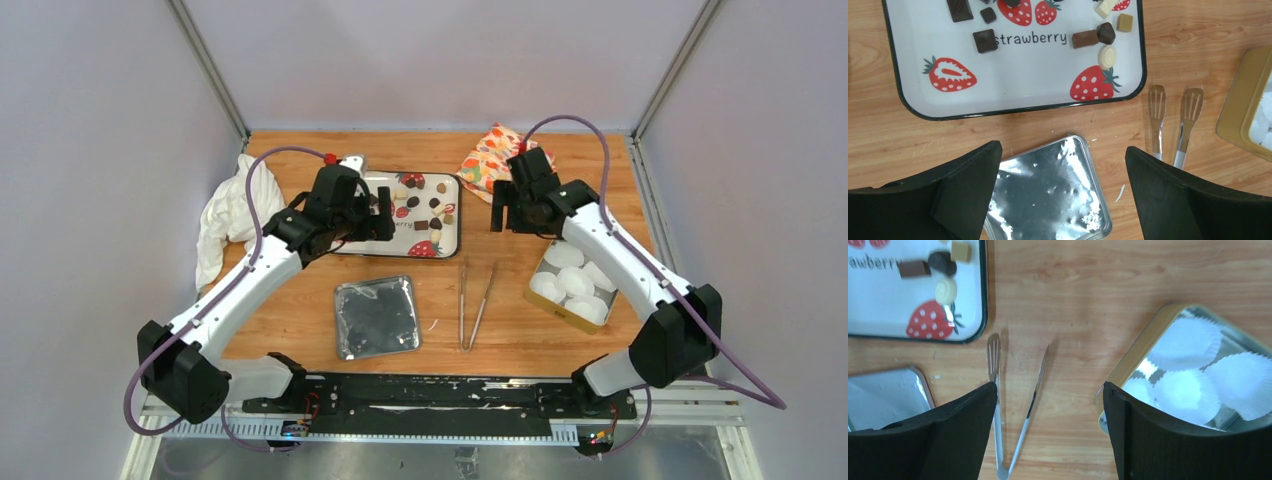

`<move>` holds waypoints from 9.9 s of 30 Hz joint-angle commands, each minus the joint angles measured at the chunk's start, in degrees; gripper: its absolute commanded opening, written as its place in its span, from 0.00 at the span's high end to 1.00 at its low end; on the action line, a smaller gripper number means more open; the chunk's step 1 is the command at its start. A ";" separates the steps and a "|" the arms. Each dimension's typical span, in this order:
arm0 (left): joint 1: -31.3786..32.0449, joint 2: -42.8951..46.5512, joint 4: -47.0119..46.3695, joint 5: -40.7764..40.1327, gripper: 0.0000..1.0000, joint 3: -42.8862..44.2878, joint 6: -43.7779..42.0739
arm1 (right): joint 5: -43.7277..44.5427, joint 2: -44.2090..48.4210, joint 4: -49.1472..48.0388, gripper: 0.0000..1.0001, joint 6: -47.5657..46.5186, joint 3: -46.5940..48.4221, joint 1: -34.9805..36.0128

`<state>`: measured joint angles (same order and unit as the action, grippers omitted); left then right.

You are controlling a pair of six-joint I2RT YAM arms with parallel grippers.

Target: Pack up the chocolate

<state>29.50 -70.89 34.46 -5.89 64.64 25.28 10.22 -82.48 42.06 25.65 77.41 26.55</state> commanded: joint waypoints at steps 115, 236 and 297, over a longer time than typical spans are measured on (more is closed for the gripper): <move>0.26 -8.73 -4.22 3.20 0.00 6.29 1.62 | -7.89 -7.26 -17.96 0.24 -19.04 -24.88 3.76; -26.05 -64.87 -9.44 9.26 0.00 43.79 3.06 | -17.49 -4.43 6.54 1.00 -13.23 -0.32 3.86; -21.23 -30.59 2.74 4.46 0.00 23.73 -6.69 | -13.46 -18.63 9.07 0.61 -11.86 0.57 9.00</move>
<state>8.38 -104.31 36.60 -0.27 88.25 19.94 -5.48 -99.79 50.26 12.86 75.53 34.28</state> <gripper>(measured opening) 0.997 0.385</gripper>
